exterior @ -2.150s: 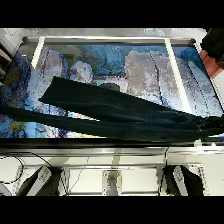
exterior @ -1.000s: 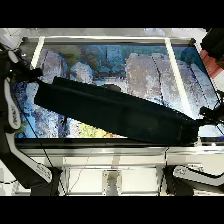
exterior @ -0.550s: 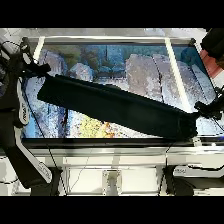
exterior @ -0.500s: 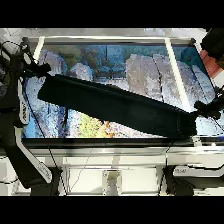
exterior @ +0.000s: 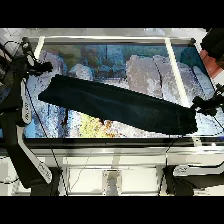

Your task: Fold the clothes and pants, and hang the long-sleeved shirts on hangers.

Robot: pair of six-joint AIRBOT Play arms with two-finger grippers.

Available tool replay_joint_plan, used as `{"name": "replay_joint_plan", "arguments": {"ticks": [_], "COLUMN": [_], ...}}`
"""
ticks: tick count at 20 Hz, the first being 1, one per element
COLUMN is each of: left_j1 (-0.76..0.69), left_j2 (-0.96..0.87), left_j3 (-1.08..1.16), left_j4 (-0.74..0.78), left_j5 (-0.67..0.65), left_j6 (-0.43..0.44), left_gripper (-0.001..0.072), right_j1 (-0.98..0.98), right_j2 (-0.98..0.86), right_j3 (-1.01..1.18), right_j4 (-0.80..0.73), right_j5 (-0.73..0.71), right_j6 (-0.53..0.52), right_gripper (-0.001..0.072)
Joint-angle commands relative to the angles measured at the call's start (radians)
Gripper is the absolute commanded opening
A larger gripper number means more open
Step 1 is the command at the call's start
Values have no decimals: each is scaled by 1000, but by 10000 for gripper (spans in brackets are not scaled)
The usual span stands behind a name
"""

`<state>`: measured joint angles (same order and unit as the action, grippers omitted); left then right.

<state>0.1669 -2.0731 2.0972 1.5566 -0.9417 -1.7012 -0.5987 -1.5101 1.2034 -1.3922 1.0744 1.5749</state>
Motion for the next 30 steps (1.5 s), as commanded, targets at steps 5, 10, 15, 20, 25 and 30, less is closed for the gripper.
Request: {"name": "replay_joint_plan", "arguments": {"ticks": [5, 10, 15, 20, 25, 30], "left_j1": [15, 18, 3, -19, -30, -30], "left_j2": [-3, -35, -90, -107, -106, -85], "left_j3": [-6, -6, -7, -7, -7, -7], "left_j4": [-13, -13, -13, -24, -23, -19], "left_j5": [-117, -106, -64, 21, 58, 51], "left_j6": [158, 249, 304, 330, 330, 330], "left_gripper": [464, 463, 454, 208, 22, 22], "right_j1": [1, 1, 1, 1, 1, 1], "right_j2": [12, 40, 40, 40, 39, 39], "right_j3": [0, 5, 4, 3, 3, 3], "right_j4": [10, 54, 62, 63, 63, 62], "right_j5": [-75, -149, -151, -142, -130, -115], "right_j6": [53, 67, 67, 67, 67, 67], "right_gripper": [545, 545, 545, 545, 545, 545]}}
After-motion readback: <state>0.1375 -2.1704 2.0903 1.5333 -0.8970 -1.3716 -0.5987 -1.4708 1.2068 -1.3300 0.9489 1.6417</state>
